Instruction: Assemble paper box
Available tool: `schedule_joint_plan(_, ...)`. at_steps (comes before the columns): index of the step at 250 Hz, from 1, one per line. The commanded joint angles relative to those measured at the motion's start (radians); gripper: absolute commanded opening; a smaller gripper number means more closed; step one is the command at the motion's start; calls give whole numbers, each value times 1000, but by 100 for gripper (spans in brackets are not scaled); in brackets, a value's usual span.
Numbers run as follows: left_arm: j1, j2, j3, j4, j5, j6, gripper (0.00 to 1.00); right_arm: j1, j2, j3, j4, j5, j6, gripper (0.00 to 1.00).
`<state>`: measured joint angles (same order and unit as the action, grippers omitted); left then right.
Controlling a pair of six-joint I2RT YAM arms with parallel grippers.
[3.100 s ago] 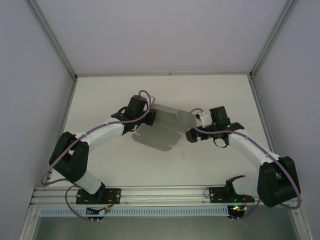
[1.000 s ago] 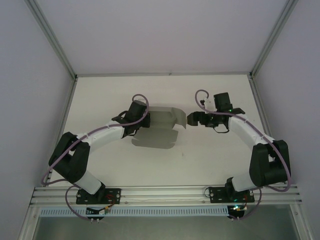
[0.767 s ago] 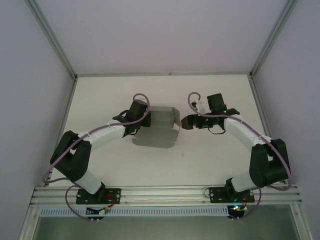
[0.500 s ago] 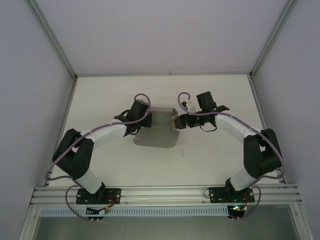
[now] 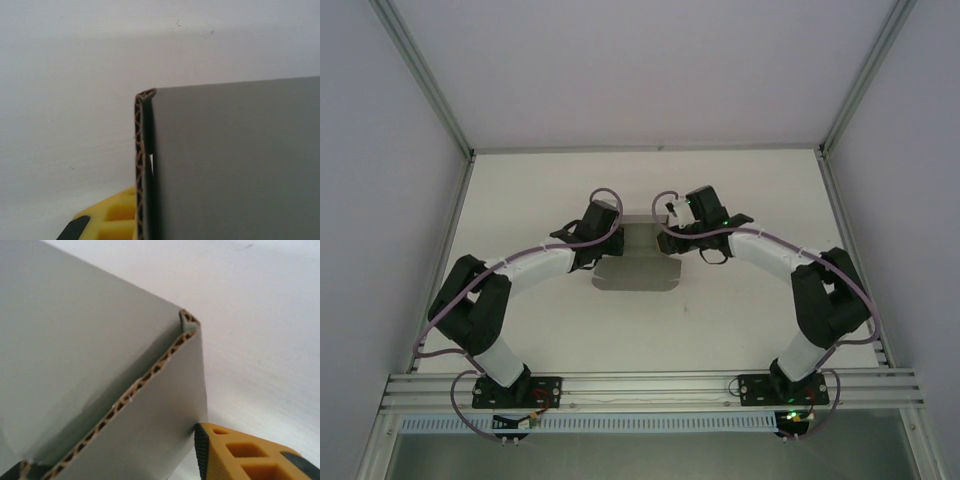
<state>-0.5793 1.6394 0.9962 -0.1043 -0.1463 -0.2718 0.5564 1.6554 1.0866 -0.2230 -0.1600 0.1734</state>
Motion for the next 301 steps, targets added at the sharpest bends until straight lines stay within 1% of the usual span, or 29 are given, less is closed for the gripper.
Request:
schedule_joint_plan(1, -29, -2, 45, 17, 50, -7, 0, 55, 21, 6, 121, 223, 101, 37)
schedule_joint_plan(14, -37, -4, 47, 18, 48, -7, 0, 78, 31, 9, 132, 324, 133, 30)
schedule_joint_plan(31, -43, -6, 51, 15, 43, -18, 0, 101, 47, 24, 119, 468, 196, 19)
schedule_joint_plan(53, -48, -6, 59, 4, 31, -40, 0, 113, 88, 71, 36, 615, 293, 7)
schedule_joint_plan(67, -53, -7, 62, 2, 30, -46, 0, 121, 123, 103, -31, 740, 356, 0)
schedule_joint_plan(86, -57, -10, 67, -5, 21, -65, 0, 121, 183, 167, -162, 878, 437, 0)
schedule_joint_plan(99, -58, -12, 70, -11, 10, -83, 0, 121, 207, 192, -209, 934, 479, 0)
schedule_joint_plan(123, -58, -5, 81, -24, -2, -110, 0, 120, 200, 167, -176, 975, 518, 0)
schedule_joint_plan(138, -59, 2, 91, -33, -9, -124, 0, 121, 196, 157, -152, 1025, 525, 0)
schedule_joint_plan(161, -58, 11, 103, -43, -16, -147, 0, 121, 209, 185, -189, 1090, 542, 0)
schedule_joint_plan(195, -60, 19, 112, -49, -25, -171, 0, 121, 207, 189, -190, 1108, 536, 0)
schedule_joint_plan(201, -60, 19, 111, -48, -22, -171, 0, 121, 201, 183, -181, 1102, 533, 3)
schedule_joint_plan(214, -60, 19, 113, -47, -22, -170, 0, 120, 175, 139, -78, 1040, 439, 11)
schedule_joint_plan(225, -59, 18, 114, -48, -15, -161, 0, 119, 147, 100, -15, 997, 415, 17)
schedule_joint_plan(241, -60, 19, 112, -50, -13, -152, 0, 119, 101, 35, 111, 923, 314, 19)
schedule_joint_plan(255, -62, 19, 111, -55, -13, -142, 0, 118, 69, 0, 165, 902, 270, 19)
schedule_joint_plan(261, -59, 19, 111, -57, -12, -140, 0, 116, 57, -11, 186, 857, 238, 20)
schedule_joint_plan(272, -60, 17, 109, -58, -9, -133, 0, 116, 43, -22, 206, 844, 217, 21)
schedule_joint_plan(301, -60, 10, 98, -49, 12, -115, 0, 103, 36, -24, 192, 805, 172, 21)
